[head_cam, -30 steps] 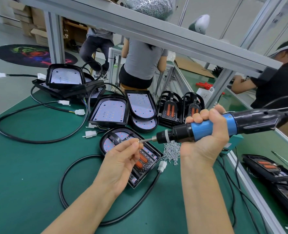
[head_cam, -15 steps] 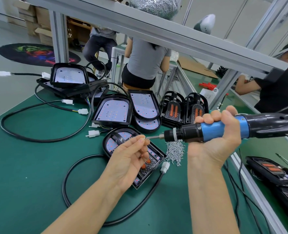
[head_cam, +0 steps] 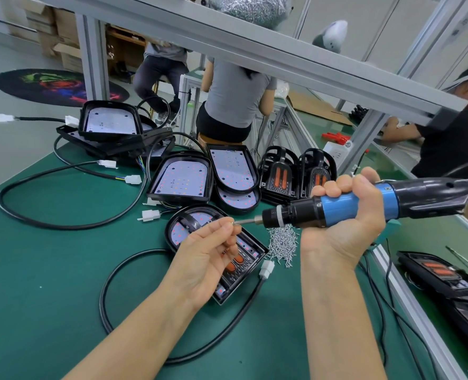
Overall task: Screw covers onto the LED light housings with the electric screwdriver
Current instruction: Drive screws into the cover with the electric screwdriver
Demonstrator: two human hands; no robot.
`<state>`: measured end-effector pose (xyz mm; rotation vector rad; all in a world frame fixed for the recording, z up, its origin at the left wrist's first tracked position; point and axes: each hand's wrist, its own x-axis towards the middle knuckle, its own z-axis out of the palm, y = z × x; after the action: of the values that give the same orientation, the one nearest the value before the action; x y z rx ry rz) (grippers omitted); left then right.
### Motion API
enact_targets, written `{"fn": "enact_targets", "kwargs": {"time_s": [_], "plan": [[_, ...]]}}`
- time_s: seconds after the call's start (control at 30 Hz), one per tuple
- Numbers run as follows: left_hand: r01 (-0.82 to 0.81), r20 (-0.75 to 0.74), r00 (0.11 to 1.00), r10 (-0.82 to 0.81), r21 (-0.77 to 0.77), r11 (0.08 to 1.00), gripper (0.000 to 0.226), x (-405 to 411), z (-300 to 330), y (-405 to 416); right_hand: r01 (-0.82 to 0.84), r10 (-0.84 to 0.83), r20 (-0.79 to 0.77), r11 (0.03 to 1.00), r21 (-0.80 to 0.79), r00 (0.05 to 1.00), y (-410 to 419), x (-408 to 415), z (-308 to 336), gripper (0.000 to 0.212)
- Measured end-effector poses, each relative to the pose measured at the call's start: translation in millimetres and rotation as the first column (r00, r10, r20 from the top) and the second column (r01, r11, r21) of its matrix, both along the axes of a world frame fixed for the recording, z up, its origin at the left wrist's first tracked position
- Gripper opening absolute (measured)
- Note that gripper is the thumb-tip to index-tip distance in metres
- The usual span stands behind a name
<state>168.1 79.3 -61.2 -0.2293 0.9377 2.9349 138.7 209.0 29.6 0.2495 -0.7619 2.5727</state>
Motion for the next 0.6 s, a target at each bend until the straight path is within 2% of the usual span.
{"fn": "enact_targets", "kwargs": {"time_s": [0.23, 0.43, 0.5, 0.6], "plan": [[-0.047, -0.006, 0.999, 0.047, -0.047, 0.998, 0.015, 2, -1, 3, 0.032, -0.030, -0.044, 0.999, 0.037, 0.999, -3, 1, -3, 0.020], [-0.120, -0.005, 0.993, 0.120, -0.017, 0.993, 0.014, 1, -2, 4, 0.073, -0.072, 0.027, 0.997, -0.023, 0.997, -8, -4, -8, 0.022], [-0.167, -0.022, 0.986, 0.166, -0.074, 0.983, 0.012, 1, -3, 3, 0.093, -0.091, 0.053, 0.995, -0.034, 0.994, -10, -6, -11, 0.022], [-0.226, -0.081, 0.974, 0.212, -0.254, 0.940, 0.011, 1, -3, -1, 0.115, -0.112, 0.078, 0.993, -0.028, 0.991, -11, -8, -15, 0.024]]}}
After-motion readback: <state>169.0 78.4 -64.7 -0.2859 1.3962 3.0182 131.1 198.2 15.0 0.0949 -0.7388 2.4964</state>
